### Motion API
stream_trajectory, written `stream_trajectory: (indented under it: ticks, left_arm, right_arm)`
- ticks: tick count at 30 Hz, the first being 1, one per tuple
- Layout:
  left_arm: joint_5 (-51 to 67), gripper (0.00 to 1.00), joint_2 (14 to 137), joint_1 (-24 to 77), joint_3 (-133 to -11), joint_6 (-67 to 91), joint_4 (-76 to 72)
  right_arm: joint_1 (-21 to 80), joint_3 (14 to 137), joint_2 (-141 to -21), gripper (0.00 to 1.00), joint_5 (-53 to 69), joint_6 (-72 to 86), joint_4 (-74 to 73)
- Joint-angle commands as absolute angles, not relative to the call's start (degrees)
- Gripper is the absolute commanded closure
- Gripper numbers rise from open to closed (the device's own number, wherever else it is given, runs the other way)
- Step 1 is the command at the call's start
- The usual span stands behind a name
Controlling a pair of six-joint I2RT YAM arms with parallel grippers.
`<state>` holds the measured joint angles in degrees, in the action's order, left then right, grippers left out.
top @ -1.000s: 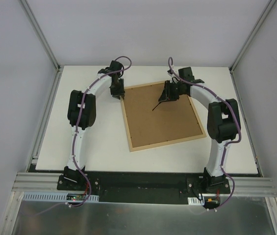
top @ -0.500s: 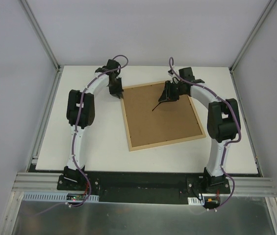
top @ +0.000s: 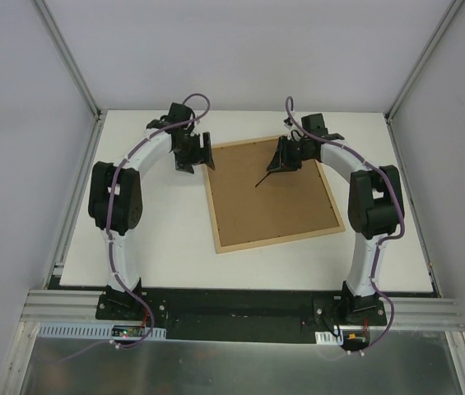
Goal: Take the photo out of the frame
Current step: Adjust the photo frame at the center of the board.
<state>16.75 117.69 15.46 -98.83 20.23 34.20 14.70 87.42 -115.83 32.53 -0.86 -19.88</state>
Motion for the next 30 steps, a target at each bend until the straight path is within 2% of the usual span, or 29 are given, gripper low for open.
stream_trajectory:
  ticks: [1, 4, 22, 27, 30]
  left_arm:
    - [18.99, 0.28, 115.05, 19.33, -88.79, 22.06, 34.98]
    - [19.77, 0.28, 114.17, 21.61, -85.43, 22.85, 33.75]
    - [9.76, 0.42, 121.38, 23.29, -92.99, 21.89, 36.65]
    - [8.44, 0.49, 121.11, 23.29, -92.29, 21.8, 36.92]
    - [7.39, 0.57, 120.76, 23.29, -92.11, 21.53, 37.09]
  right_arm:
    - [14.33, 85.17, -113.2, 1.0, 29.09, -2.46, -22.24]
    - [14.41, 84.38, -112.33, 1.0, 28.65, -2.72, -22.24]
    - [14.33, 81.65, -108.81, 1.0, 31.11, -2.2, -20.92]
    - [14.41, 81.48, -108.98, 1.0, 31.2, -1.76, -20.39]
    - [14.41, 81.56, -108.99, 1.0, 31.46, -1.58, -20.21]
